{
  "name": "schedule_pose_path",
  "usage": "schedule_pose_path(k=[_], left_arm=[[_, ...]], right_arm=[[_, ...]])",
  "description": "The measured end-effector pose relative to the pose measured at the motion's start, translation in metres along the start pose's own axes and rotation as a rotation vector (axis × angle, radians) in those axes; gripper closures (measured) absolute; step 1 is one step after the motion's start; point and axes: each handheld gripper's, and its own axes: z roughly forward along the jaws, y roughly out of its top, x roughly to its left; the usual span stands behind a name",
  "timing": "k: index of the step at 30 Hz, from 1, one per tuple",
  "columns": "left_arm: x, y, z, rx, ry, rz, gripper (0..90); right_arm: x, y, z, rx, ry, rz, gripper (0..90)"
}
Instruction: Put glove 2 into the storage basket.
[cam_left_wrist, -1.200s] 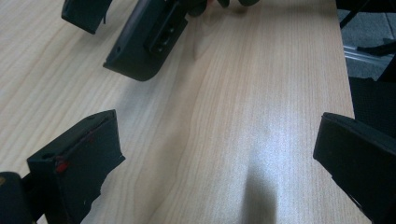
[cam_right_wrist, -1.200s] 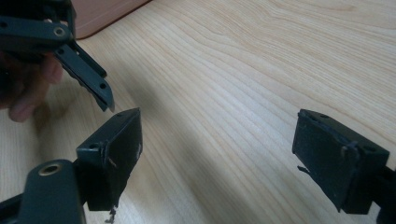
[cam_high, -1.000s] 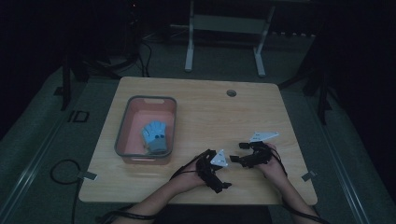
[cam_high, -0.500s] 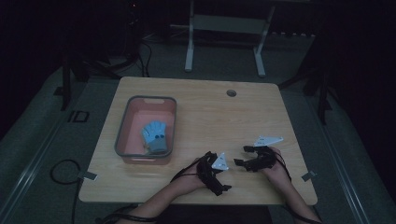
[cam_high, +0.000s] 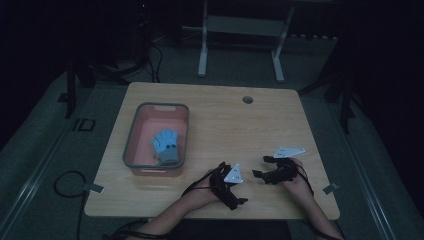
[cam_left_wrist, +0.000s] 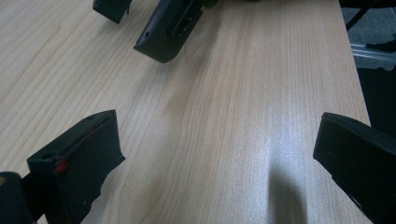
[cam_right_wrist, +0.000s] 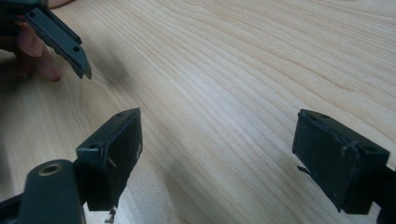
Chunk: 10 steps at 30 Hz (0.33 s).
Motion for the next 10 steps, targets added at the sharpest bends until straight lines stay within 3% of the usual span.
schedule_pose_path(k=[10], left_arm=[[0.0018,-0.0017,-0.0014,-0.002,-0.001,-0.002,1.1]], right_arm=[[0.0001,-0.0007,0.002,0.009,-0.011,-0.009,16.1]])
